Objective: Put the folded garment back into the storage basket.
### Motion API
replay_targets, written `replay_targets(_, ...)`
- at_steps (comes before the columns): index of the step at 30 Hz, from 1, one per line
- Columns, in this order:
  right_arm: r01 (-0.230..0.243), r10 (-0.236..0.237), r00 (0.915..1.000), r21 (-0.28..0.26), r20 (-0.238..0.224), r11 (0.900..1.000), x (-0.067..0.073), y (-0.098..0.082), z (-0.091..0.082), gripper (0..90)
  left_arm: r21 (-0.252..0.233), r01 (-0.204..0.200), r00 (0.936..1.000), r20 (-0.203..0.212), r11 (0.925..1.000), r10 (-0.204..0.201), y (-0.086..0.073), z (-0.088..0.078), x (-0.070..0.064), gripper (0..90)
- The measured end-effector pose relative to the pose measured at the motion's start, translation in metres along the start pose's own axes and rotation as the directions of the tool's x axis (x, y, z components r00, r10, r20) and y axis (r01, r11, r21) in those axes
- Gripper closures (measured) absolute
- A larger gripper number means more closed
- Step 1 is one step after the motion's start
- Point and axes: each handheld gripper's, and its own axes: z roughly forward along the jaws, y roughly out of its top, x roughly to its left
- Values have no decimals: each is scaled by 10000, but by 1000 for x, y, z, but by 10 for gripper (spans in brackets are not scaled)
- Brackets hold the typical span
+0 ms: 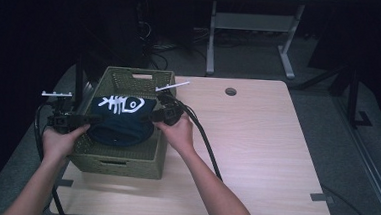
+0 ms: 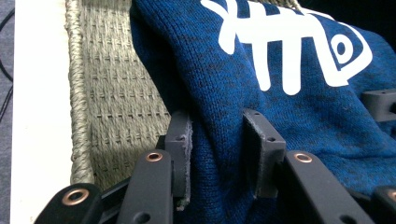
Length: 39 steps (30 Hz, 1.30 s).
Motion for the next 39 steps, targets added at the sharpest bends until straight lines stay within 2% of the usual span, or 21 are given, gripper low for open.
replay_targets(3,46,-46,9998,32,211,10000,-1,-1,1,673,-24,7,9997,-237,10000,-7,0,3,0,617)
replay_targets(4,80,-83,9994,68,334,9999,-1,0,1,631,-101,-38,9988,-489,9999,33,1,4,0,592)
replay_targets(5,177,-187,9982,168,573,9997,-1,0,0,545,-158,-93,9974,-718,9998,82,1,4,0,546)
replay_targets(6,217,-233,9971,228,721,9995,-1,1,-1,507,-139,-157,9965,-828,9998,145,2,4,2,536)
replay_targets(8,403,-430,9930,263,1096,9988,-2,4,-7,490,-265,66,9971,-753,9996,-86,3,3,6,512)
replay_targets(9,443,-456,9930,142,1091,9989,-2,5,-12,485,-389,146,9968,-775,9991,-175,4,3,6,513)
replay_targets(11,351,-355,9960,66,817,9994,-4,6,-19,486,-323,177,9975,-674,9993,-199,6,3,7,521)
replay_targets(12,384,-383,9959,12,821,9993,-4,7,-25,486,-323,177,9975,-674,9993,-199,6,3,7,522)
replay_targets(14,307,-301,9985,-116,459,9995,-6,7,-33,487,-522,164,9993,-332,9985,-181,7,1,4,530)
replay_targets(16,286,-273,9989,-333,385,9990,-8,7,-41,495,-650,75,9998,-202,9979,-88,7,0,1,533)
replay_targets(18,148,-146,9999,-469,39,9988,-11,6,-48,495,-741,16,10000,-61,9972,-20,6,-1,-3,534)
replay_targets(22,-36,22,9998,-613,-217,9981,-15,4,-58,498,-976,-5,9996,289,9952,33,6,-5,-9,526)
replay_targets(28,17,-59,9981,-692,-605,9976,-18,1,-68,495,-1376,-111,9972,711,9904,211,7,-7,-22,489)
replay_targets(30,67,-121,9970,-705,-768,9975,-20,-1,-72,488,-1330,-221,9966,751,9909,323,6,-6,-26,482)
replay_targets(33,113,-183,9956,-756,-918,9971,-23,-4,-77,475,-1399,-181,9952,930,9900,314,6,-5,-32,466)
replay_targets(39,-111,17,9945,-900,-1043,9959,-33,-14,-88,456,-1322,-522,9933,955,9898,651,6,-2,-46,443)
